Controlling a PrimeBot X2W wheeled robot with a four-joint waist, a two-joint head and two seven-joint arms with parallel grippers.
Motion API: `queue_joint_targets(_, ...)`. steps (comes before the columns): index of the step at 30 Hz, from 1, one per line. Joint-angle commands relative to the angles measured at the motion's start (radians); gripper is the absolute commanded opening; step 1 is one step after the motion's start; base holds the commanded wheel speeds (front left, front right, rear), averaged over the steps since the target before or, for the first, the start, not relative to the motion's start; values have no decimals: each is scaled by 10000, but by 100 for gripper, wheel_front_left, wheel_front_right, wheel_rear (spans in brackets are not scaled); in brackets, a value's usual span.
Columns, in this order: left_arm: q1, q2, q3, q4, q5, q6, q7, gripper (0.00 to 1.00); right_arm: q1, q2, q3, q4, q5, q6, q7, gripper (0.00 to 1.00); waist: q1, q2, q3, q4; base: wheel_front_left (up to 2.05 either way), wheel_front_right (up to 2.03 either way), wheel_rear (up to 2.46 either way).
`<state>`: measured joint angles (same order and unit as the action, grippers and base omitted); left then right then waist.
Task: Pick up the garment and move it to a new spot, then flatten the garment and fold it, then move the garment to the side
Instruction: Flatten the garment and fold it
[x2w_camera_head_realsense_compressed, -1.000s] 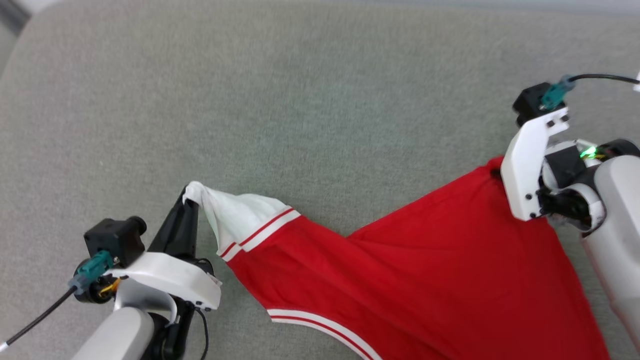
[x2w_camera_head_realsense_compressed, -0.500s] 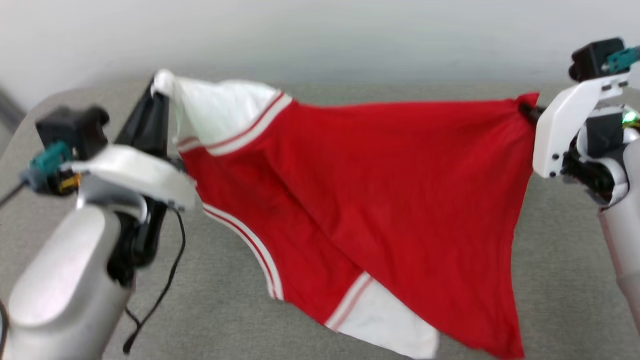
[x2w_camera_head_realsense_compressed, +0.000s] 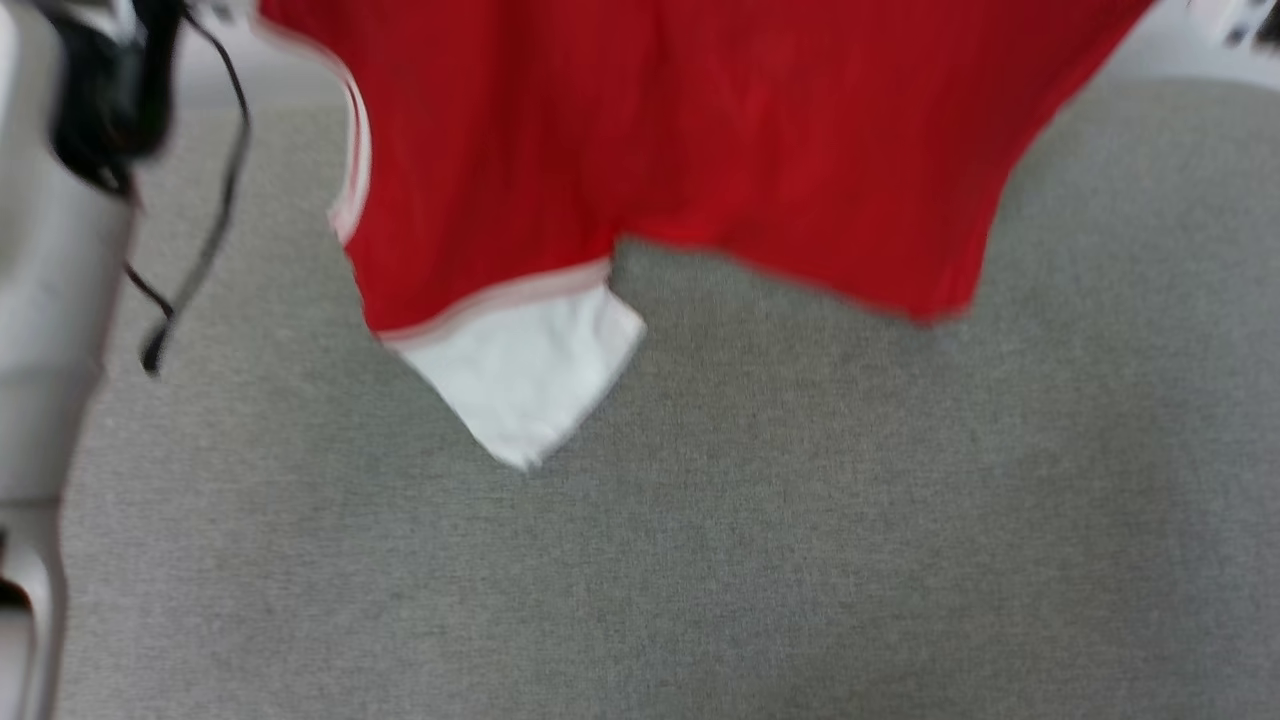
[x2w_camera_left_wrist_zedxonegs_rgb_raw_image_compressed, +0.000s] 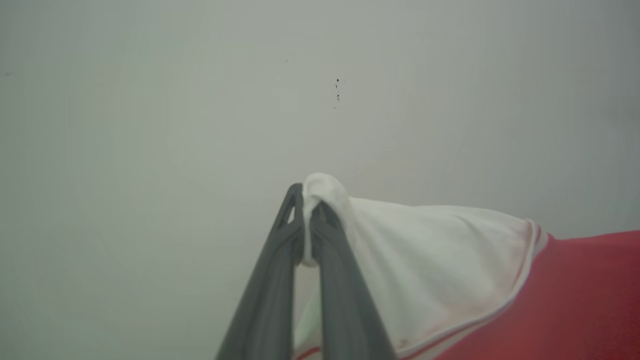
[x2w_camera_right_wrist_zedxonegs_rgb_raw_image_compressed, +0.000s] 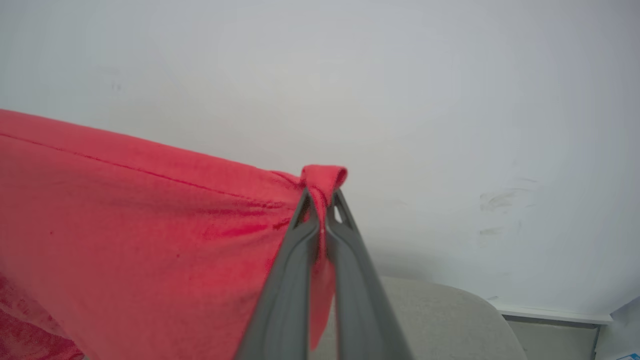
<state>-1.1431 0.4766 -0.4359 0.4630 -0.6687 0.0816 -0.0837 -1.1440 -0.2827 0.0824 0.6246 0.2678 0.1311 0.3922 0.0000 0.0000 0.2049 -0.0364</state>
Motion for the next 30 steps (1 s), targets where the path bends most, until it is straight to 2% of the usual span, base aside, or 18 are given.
queue_joint_targets(1,-553,64,33,225,140,-80,-32,0,-452,12,-144,46,-73,-7,-133,0,0,0,720,-130,0,0,0)
queue_joint_targets(8,-3758,108,85,1521,647,-523,-284,0,-2900,126,-726,-47,-947,-9,-968,0,0,0,2589,-283,0,0,0)
queue_joint_targets(9,-4688,121,95,1871,770,-627,-381,0,-3648,164,-861,-78,-1114,-9,-1212,0,0,0,3184,-345,0,0,0)
queue_joint_targets(12,-5398,88,80,2183,858,-725,-447,0,-4194,203,-917,76,-1176,-9,-1351,0,0,0,3662,-394,0,0,0)
queue_joint_targets(19,-5928,-61,3,2730,868,-865,-583,0,-4749,293,-806,479,-1156,-7,-1560,0,0,0,4333,-386,0,0,0)
queue_joint_targets(30,-4719,-376,-30,3726,302,-1290,-796,0,-4258,525,12,1739,-552,-7,-1925,0,0,0,4662,-161,0,0,0)
